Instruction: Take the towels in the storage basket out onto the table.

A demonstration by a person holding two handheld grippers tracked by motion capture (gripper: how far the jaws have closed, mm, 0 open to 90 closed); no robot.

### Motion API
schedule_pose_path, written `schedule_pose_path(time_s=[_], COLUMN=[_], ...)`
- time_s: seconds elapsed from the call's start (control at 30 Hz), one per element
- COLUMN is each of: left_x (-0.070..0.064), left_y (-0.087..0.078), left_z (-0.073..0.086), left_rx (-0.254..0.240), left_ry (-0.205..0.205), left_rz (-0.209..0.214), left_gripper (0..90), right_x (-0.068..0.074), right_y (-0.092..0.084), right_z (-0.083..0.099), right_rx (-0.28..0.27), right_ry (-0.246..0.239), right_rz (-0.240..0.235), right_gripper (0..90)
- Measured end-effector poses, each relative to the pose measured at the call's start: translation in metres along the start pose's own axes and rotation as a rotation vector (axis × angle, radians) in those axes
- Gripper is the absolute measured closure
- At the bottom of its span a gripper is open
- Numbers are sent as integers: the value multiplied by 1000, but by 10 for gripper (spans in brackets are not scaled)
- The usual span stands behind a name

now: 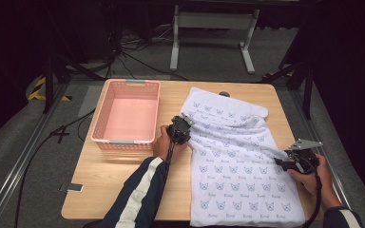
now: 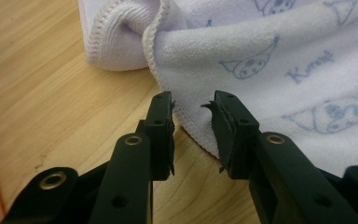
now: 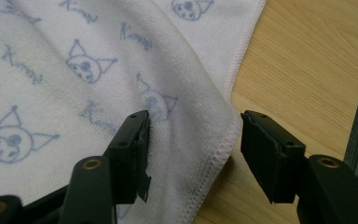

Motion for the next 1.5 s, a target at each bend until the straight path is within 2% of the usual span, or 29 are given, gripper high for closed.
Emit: schedule_pose_path(time_s=[0.03,0.07,0.1,0.13,0.17,0.2,0.23,0.27,0.3,0.33,0.4,0.47,0.5,0.57,0.7,0.83,0.9,0.97,1.0,1.03,1.1,1.17,1.2,1.23,1.3,1.37,1.43,1.47,1.5], left_x=[-3,-14,-14,-27,-38,-49,-61,-76,-87,-94,-109,-116,-116,-118,-123,-132,-134,-134,-133,-133,-129,-122,-117,-114,-105,-99,-93,-91,-91], left_y=[-1,-11,-11,-22,-30,-37,-44,-48,-50,-50,-50,-56,-56,-68,-83,-110,-119,-122,-121,-121,-117,-110,-103,-100,-85,-72,-57,-52,-52], left_z=[0,-3,-3,-8,-10,-11,-11,-9,-5,-2,9,18,18,32,48,76,85,88,87,87,76,58,45,38,16,4,-1,-1,-1], left_rx=[-14,-61,-61,-123,-141,-153,-171,-174,-156,-139,-89,-108,-108,-110,-95,-74,-68,-76,-82,-82,-107,-143,-159,-166,-186,-185,-180,-168,-168], left_ry=[5,5,5,39,78,122,152,195,215,238,284,281,281,249,270,280,266,246,258,258,250,251,240,229,268,242,225,207,207], left_rz=[11,63,63,133,156,170,220,262,282,304,334,353,353,374,378,421,447,462,464,464,430,400,375,360,305,301,302,319,319], left_gripper=[641,586,573,573,573,576,576,591,595,595,596,643,647,654,660,660,660,652,626,596,557,500,481,466,442,436,439,445,450], right_x=[2,7,7,8,16,21,21,26,33,41,45,53,54,58,66,78,79,75,71,71,63,57,54,50,45,45,46,47,47], right_y=[-1,-2,-2,-4,-11,-14,-14,-16,-18,-16,-15,-14,-14,-19,-29,-44,-49,-51,-51,-51,-54,-54,-52,-47,-35,-19,2,12,12], right_z=[1,4,4,5,5,5,5,5,6,8,10,15,16,21,32,47,50,51,46,46,28,8,-2,-12,-28,-39,-44,-44,-44], right_rx=[-2,-6,-6,-3,-21,-32,-32,-41,-33,-17,-4,28,33,50,76,116,139,156,132,132,28,-49,-76,-73,-89,-87,-56,-31,-31], right_ry=[5,0,0,-5,-31,-46,-46,-58,-79,-104,-116,-139,-149,-151,-160,-160,-150,-153,-149,-149,-123,-79,-82,-90,-99,-111,-133,-144,-144], right_rz=[-5,-44,-44,-47,-105,-132,-132,-158,-187,-200,-209,-227,-228,-250,-286,-342,-338,-304,-278,-278,-222,-197,-178,-155,-118,-142,-145,-158,-158], right_gripper=[439,432,432,423,463,469,469,490,496,500,499,482,481,481,480,467,444,442,452,452,469,468,471,471,508,545,609,630,630])
Point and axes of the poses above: each handheld gripper's, and its own axes: y roughly forward along the jaws, z roughly out of its underside, x roughly to its left, the point moved 8 cm from there along y, roughly forward along the jaws, and after that the axes turned 14 degrees about y, right-handed, at the moved point
